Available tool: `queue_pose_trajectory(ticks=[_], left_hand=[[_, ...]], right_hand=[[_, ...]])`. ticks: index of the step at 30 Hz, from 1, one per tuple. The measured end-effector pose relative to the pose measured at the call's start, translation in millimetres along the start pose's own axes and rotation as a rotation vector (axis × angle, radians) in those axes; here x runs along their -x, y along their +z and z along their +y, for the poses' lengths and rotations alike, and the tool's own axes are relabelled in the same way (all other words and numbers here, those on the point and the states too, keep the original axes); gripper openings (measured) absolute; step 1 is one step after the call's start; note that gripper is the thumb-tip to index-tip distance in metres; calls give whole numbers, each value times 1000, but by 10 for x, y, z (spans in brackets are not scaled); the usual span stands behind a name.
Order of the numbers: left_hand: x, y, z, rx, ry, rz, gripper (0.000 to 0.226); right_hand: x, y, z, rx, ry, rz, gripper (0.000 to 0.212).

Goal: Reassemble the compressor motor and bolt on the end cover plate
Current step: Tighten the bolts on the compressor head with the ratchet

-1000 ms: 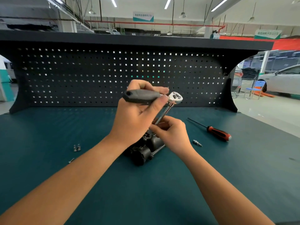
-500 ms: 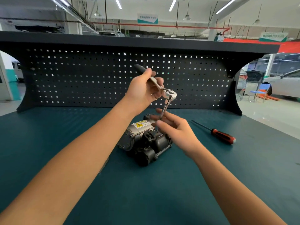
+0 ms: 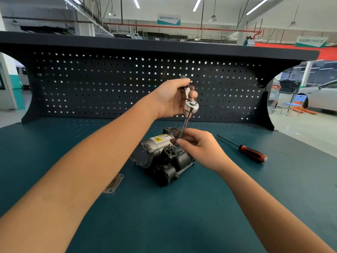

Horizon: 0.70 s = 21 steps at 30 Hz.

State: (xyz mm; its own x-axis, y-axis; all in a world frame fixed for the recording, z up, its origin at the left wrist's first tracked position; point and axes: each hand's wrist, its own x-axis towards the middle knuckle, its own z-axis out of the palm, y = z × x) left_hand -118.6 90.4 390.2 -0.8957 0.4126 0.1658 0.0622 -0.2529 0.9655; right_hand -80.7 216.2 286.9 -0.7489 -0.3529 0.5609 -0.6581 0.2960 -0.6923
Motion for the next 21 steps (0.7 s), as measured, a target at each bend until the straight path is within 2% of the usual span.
queue_pose_trajectory(ticks=[6,8,12,15,17,19,21], left_hand=[[311,-106,-126,130,316,265,25],[499,-105,-176,79,441,357,17],[853,106,-321,-322,701,445,11],[1078,257,-392,-740,908,353,13],[1152,258,-396,-845,1008,297,9],[1161,202,-361,-780,975,323,11],[1098,104,-298,-541,811,364,19]], right_hand=[[-3,38,55,106,-101,95,18],[-15,48,75,134,-102,129,16],[-17,87,98,140,-76,220,16],[1,106,92,164,-67,242,14],[11,107,84,162,-57,248,14],[13,110,80,146,-39,250,14],[8,107,74,105,-15,248,14]])
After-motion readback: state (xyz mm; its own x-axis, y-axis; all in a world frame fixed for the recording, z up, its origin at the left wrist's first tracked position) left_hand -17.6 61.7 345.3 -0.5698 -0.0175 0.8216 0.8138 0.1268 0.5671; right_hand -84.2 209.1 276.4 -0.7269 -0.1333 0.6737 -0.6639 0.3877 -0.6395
